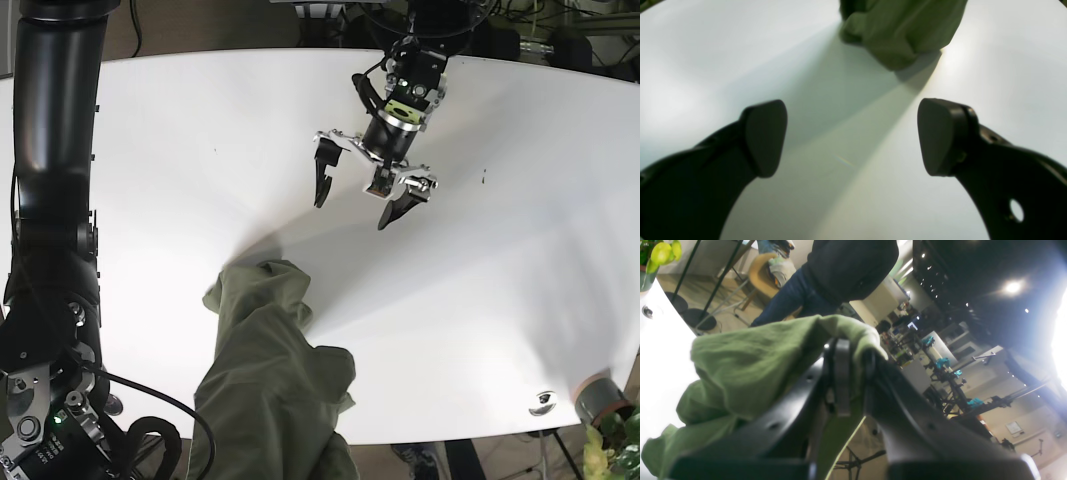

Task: Fold the T-shirt properly
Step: 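Raise the shirt high with the right gripper, letting it hang, then grasp the hanging shirt with the left gripper beside the right gripper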

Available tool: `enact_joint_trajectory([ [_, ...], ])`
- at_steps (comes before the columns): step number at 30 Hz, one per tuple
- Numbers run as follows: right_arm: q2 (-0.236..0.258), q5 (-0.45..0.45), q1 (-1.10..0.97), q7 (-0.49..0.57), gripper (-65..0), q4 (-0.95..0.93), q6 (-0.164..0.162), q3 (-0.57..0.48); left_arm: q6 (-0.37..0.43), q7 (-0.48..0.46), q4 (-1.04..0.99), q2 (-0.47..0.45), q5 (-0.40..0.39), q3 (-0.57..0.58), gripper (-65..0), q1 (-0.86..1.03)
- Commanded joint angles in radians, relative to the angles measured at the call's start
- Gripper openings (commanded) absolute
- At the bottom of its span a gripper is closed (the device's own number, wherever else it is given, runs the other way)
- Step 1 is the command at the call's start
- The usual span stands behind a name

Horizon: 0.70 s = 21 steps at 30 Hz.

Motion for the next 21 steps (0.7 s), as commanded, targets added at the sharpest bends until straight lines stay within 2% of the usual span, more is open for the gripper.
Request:
enact_joint_trajectory([
  [1,0.003,-0.010,0.040,0.028,-62.3,0.006,-0.010,0.012,0.000,-0.025,-0.021,0.006,-0.003,0.014,-5.8,-0.045],
  [11,0.000,-0.010,0.040,0.031,-62.3,0.006,-0.010,0.012,0.000,-0.025,-0.249,0.069,-0.004,0.051,-5.8,-0.259],
  [17,-0.001,-0.010,0.040,0.031,-62.3,0.006,-0.010,0.011,-0.001,-0.025,-0.441,0.147,-0.004,0.051,-5.8,-0.387],
  [21,0.000,-0.010,0.040,0.031,-62.3,0.006,-0.010,0.011,-0.058,-0.030,-0.556,0.188,-0.006,0.050,-5.8,-0.456],
])
